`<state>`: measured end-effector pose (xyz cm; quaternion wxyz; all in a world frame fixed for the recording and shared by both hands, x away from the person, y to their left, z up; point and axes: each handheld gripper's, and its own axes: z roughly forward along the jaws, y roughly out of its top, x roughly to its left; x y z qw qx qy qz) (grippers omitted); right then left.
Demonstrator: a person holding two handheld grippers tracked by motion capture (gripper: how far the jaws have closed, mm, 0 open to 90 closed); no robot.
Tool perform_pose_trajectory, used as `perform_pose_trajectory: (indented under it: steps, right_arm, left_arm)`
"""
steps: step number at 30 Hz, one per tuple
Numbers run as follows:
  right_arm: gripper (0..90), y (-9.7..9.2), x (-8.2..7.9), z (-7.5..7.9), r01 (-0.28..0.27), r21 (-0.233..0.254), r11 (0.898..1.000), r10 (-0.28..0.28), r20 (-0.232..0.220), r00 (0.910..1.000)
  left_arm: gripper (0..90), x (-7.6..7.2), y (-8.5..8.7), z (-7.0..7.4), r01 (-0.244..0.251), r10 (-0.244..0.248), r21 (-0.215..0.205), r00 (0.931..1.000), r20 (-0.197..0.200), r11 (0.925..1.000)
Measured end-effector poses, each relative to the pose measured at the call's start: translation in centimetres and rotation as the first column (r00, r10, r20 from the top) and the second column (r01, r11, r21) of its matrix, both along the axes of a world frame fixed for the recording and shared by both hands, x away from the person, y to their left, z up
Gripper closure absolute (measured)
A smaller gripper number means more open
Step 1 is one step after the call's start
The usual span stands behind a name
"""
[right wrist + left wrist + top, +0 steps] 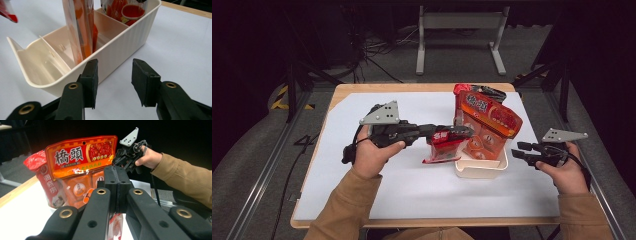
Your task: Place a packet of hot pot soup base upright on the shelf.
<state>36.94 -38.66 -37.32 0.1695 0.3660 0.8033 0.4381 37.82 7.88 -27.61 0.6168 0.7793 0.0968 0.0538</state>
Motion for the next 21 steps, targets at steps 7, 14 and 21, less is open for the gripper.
perform_pose_trajectory:
  steps: [7, 14, 21]
  right_arm:
    - [57.2, -0.2, 0.0, 0.0, 0.006, 0.001, 1.000, -0.006, 0.001, 1.0000]
    - [57.2, -0.3, 0.0, 0.0, 0.004, 0.007, 1.000, -0.004, 0.004, 1.0000]
    - [57.2, -0.5, 0.0, -0.1, 0.010, 0.008, 1.000, -0.010, 0.002, 0.9999]
  left_arm:
    - [90.0, 0.4, -1.3, 0.3, 0.013, -0.013, -0.016, 0.9998, 0.013, 0.9998]
    - [90.0, 0.9, -2.5, 0.1, 0.027, -0.026, -0.030, 0.9994, 0.023, 0.9992]
    - [90.0, 1.3, -3.6, -0.2, 0.048, -0.047, -0.042, 0.9985, 0.030, 0.9980]
